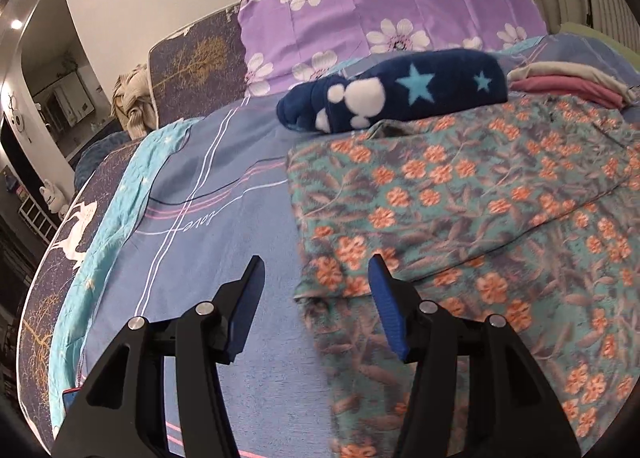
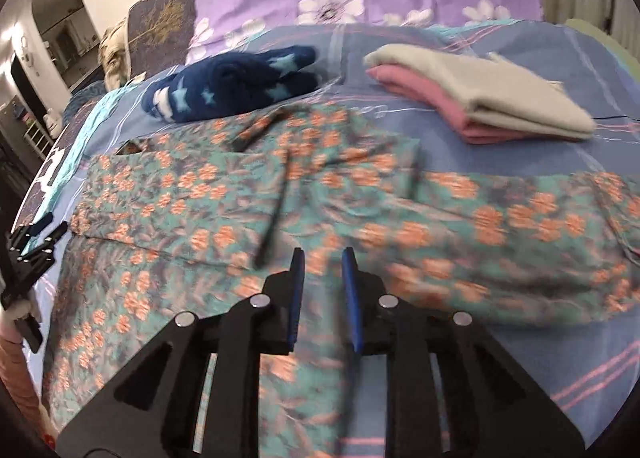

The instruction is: Fold small clothes

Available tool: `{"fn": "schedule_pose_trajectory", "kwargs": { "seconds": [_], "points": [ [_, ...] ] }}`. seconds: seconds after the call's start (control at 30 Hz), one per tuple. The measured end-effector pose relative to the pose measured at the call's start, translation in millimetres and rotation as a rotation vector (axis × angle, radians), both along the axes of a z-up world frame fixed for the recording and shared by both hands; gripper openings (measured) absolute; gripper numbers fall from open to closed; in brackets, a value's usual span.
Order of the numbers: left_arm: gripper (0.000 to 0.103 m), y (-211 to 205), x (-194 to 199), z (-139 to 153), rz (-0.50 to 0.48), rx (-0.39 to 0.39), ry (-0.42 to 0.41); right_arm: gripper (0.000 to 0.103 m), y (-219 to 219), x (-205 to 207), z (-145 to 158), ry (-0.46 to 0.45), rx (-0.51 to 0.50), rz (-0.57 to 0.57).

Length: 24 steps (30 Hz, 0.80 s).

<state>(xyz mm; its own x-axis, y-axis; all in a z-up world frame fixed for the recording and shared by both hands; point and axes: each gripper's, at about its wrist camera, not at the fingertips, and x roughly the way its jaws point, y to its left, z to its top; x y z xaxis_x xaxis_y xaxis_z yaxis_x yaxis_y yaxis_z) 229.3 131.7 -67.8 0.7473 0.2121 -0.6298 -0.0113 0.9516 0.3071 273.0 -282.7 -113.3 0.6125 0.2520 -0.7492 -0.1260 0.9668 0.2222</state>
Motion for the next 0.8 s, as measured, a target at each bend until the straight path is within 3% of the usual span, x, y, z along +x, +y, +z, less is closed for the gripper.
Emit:
{"fn": "schedule_pose_trajectory", "kwargs": {
  "seconds": [0.13,0.2,0.3,0.4,0.57,0.73,0.77,0.8],
  "points": [
    [0.056,-22,-2,3,-0.08,-0.011,0.004,0.022,-49,-19,8,-0.07,-0.123,-0.133],
    [0.056,-36,-1,3,-0.12,-0.005,0.004,0.031,-75,-27,15,-0.105,-0.222,-0.202],
    [0.056,-51,5,4,-0.151,-0.001,0.001,0.037,-103,-34,21,-0.124,-0.295,-0.257],
    [0.056,-65,10,3,-0.175,-0.016,0.011,0.052,-124,-34,20,-0.13,-0.341,-0.265],
    [0.056,-82,15,-4,-0.205,-0.029,0.046,0.061,-118,-24,-6,-0.134,-0.564,-0.201],
    [0.056,-95,29,-7,-0.225,-0.062,0.078,0.06,-127,-9,-22,-0.117,-0.654,-0.207],
    [0.056,-96,32,-7,-0.227,-0.075,0.083,0.049,-132,-6,-22,-0.117,-0.645,-0.224],
    [0.056,-99,36,-8,-0.233,-0.087,0.09,0.021,-137,-3,-21,-0.11,-0.637,-0.244]
  ]
}}
